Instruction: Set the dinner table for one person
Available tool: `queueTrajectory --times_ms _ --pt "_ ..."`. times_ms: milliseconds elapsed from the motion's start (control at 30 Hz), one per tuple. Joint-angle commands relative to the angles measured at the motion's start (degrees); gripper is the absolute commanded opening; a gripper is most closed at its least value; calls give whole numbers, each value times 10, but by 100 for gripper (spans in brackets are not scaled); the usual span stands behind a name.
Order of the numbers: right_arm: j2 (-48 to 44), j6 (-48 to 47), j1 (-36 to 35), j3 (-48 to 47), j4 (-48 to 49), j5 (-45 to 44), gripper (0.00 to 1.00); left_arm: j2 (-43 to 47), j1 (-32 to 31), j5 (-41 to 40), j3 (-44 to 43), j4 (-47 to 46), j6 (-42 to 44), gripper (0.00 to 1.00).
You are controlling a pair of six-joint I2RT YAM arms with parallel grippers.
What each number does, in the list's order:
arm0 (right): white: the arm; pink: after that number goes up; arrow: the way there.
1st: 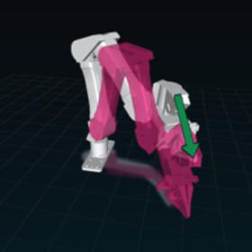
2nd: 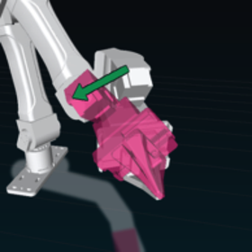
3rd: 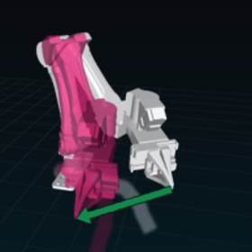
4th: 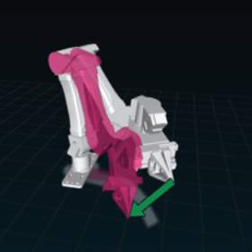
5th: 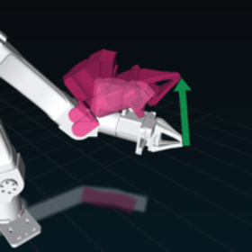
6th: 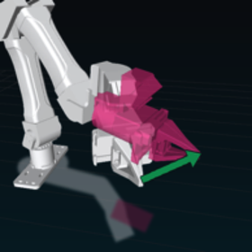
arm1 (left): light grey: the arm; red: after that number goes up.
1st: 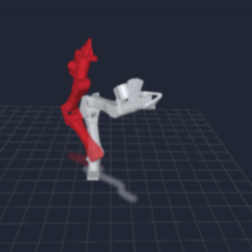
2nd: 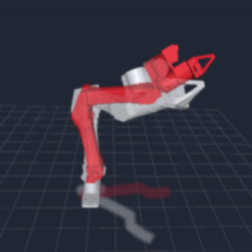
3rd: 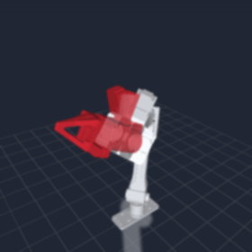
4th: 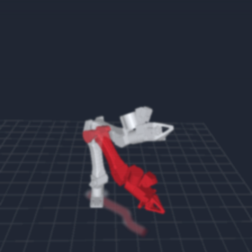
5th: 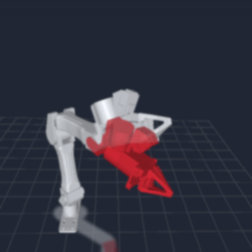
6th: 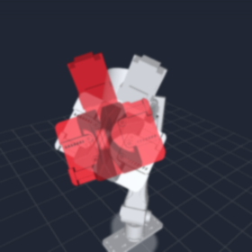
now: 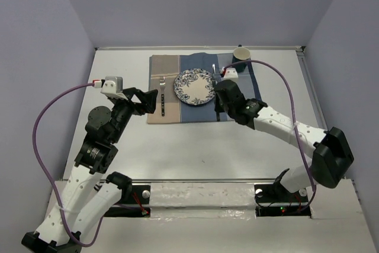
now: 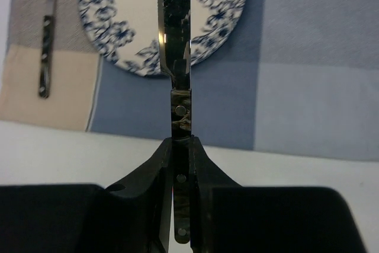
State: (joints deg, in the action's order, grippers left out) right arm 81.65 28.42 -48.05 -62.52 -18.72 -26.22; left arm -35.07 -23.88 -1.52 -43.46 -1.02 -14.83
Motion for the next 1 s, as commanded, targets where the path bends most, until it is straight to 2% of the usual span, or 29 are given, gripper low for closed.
queueTrajectory --times_ms 0,133,400,567,967 --pt "25 -110 80 -33 81 41 0 8 4 12 7 -29 12 99" --pt "81 -144 169 -66 100 90 0 13 4 10 7 -30 13 99" --pt "179 -185 238 -122 112 172 0 15 5 12 7 -30 13 99" --pt "225 -197 248 -142 108 178 0 15 4 11 8 -30 14 99" --pt "291 -156 266 -148 98 178 0 13 5 12 8 -31 14 99"
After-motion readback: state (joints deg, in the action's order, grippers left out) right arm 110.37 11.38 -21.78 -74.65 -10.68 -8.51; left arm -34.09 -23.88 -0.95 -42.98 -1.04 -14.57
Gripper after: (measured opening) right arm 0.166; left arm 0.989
